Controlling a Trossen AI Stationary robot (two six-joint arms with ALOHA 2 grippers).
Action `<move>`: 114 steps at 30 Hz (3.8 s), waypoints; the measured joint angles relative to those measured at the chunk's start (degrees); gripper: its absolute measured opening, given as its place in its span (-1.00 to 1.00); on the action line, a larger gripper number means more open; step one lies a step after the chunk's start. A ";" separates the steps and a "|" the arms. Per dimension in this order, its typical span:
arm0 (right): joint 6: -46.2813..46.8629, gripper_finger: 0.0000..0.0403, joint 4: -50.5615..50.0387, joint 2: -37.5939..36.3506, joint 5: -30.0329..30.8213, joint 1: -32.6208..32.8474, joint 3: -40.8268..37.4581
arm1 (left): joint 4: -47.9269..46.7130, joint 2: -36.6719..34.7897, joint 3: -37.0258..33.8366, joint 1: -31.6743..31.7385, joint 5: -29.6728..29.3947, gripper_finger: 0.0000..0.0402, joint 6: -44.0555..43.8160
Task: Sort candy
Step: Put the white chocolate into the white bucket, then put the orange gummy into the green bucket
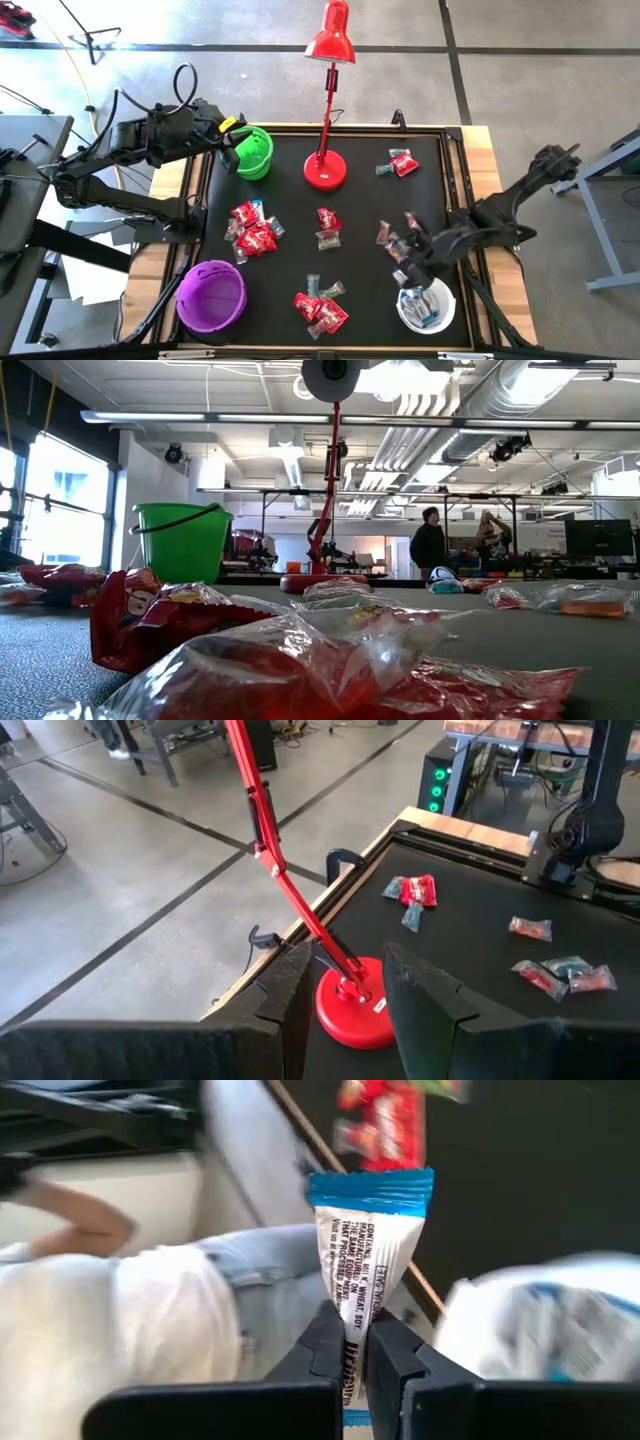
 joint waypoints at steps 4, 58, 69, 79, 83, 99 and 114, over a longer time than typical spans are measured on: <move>6.64 -0.99 -16.76 4.53 -0.04 4.27 7.70 | 0.00 0.02 0.00 0.00 0.00 -0.47 0.76; -11.51 -0.40 -43.88 7.54 23.93 -0.20 11.10 | 9.40 2.31 0.00 0.02 11.74 -0.47 2.66; -13.60 -0.40 -49.21 6.47 26.71 -12.22 2.85 | 14.37 5.45 0.00 0.04 2.26 -0.47 2.50; -19.73 -0.40 -36.30 -0.72 19.88 -19.89 -13.02 | 17.79 7.14 0.00 0.04 0.76 -0.47 1.30; -21.91 -0.40 -29.46 -5.04 19.74 -21.79 -18.75 | 18.21 7.16 0.00 0.04 0.74 -0.47 -1.43; -28.82 -0.39 -15.18 -7.66 12.56 -30.61 -27.46 | 18.18 7.16 0.00 0.04 -2.72 -0.47 -0.12; -28.84 -0.17 -13.15 -7.65 7.68 -35.19 -28.71 | 19.89 7.15 0.00 0.03 -3.23 -0.47 5.70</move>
